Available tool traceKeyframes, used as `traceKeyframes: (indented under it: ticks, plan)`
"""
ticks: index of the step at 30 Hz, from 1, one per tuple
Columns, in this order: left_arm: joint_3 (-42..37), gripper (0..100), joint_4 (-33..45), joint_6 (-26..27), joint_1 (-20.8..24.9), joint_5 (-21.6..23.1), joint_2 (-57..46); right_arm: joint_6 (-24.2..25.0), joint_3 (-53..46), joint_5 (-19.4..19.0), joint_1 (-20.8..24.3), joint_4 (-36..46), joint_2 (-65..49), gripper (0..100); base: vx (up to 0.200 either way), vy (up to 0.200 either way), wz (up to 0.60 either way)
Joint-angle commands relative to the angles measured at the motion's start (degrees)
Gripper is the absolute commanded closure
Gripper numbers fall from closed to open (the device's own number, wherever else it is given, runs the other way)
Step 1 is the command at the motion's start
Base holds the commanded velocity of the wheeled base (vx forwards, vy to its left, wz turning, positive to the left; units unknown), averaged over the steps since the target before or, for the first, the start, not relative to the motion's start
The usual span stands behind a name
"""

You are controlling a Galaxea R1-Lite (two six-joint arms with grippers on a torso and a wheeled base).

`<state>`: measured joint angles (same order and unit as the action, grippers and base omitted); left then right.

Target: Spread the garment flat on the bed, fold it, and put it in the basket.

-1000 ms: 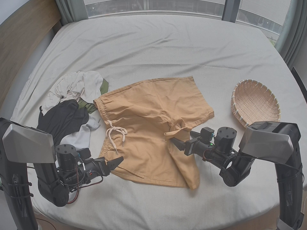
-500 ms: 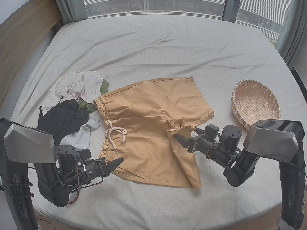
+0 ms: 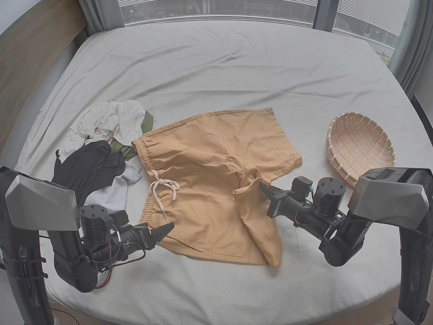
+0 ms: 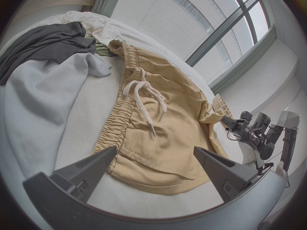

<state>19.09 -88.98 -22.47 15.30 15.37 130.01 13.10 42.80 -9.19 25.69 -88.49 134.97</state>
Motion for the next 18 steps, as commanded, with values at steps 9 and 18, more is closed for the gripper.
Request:
traceKeyframes:
  ticks: [9,18]
  plan:
    - [-0.02,0,-0.14,-0.03,0.17,0.01,0.07,-0.27,-7.56,2.16,-6.53,0.16,-6.92,100,0.0,0.0,0.0]
    - [-0.02,0,-0.23,-0.03,0.17,0.01,0.07,-0.36,-7.56,2.95,-11.01,0.34,-6.92,100,0.0,0.0,0.0]
